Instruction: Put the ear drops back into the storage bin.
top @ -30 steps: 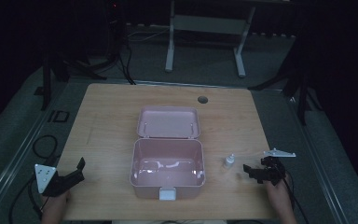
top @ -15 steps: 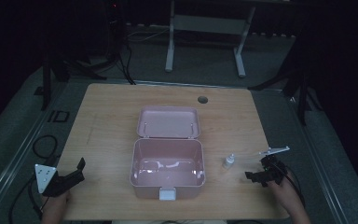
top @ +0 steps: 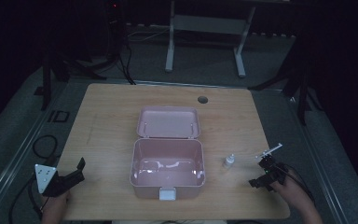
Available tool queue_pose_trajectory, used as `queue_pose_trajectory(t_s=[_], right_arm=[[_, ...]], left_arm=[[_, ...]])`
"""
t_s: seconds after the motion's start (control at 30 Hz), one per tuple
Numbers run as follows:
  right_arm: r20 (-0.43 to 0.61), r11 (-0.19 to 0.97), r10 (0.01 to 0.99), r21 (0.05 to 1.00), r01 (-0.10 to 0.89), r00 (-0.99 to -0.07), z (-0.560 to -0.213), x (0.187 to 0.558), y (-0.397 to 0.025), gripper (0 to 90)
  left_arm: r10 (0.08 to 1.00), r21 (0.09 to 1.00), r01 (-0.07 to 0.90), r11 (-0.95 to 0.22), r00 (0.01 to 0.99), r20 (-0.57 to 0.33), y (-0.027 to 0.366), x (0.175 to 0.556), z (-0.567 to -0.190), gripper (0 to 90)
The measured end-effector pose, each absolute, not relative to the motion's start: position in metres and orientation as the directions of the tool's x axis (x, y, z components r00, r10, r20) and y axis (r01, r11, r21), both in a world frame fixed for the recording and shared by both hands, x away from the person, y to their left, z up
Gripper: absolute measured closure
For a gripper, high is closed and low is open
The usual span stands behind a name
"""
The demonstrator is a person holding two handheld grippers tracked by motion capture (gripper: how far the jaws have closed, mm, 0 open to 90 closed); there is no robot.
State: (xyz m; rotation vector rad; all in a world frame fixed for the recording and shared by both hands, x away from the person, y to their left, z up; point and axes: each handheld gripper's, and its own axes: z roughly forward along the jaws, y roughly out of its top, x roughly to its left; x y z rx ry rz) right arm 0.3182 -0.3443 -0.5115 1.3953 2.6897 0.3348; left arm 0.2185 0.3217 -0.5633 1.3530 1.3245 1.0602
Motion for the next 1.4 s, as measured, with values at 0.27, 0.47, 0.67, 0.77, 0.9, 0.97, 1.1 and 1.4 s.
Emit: queue_pose_trajectory(t_s=[0.27,0.47,0.67,0.77,0.9,0.97,1.1,1.4], right_arm=[[0.015,0.641,0.764,0.087,0.762,-0.644,-0.507,0.321,-0.333,11.7],[0.019,0.695,0.719,-0.026,0.719,-0.695,-0.498,0.326,-0.322,13.1],[0.039,0.729,0.682,-0.124,0.674,-0.730,-0.489,0.330,-0.309,13.8],[0.042,0.734,0.675,-0.137,0.665,-0.737,-0.487,0.333,-0.306,13.8],[0.041,0.732,0.678,-0.125,0.669,-0.734,-0.485,0.340,-0.305,13.4],[0.044,0.726,0.685,-0.108,0.679,-0.727,-0.484,0.344,-0.305,13.4],[0.026,0.729,0.683,-0.093,0.679,-0.730,-0.484,0.352,-0.302,12.8],[0.036,0.744,0.667,-0.061,0.665,-0.744,-0.483,0.364,-0.285,12.6]], left_arm=[[0.999,0.981,0.192,0.020,0.044,-0.029,0.322,0.218,-0.563,0.5],[0.999,0.981,0.191,0.020,0.045,-0.029,0.322,0.218,-0.563,0.5],[0.998,0.981,0.191,0.021,0.046,-0.030,0.322,0.218,-0.563,0.5],[0.998,0.981,0.191,0.020,0.047,-0.030,0.322,0.218,-0.563,0.5],[0.998,0.981,0.191,0.021,0.048,-0.031,0.322,0.218,-0.563,0.5],[0.998,0.981,0.191,0.021,0.048,-0.031,0.322,0.218,-0.563,0.5],[0.998,0.981,0.192,0.020,0.048,-0.030,0.322,0.218,-0.563,0.5],[0.998,0.981,0.192,0.020,0.048,-0.029,0.322,0.219,-0.563,0.4]])
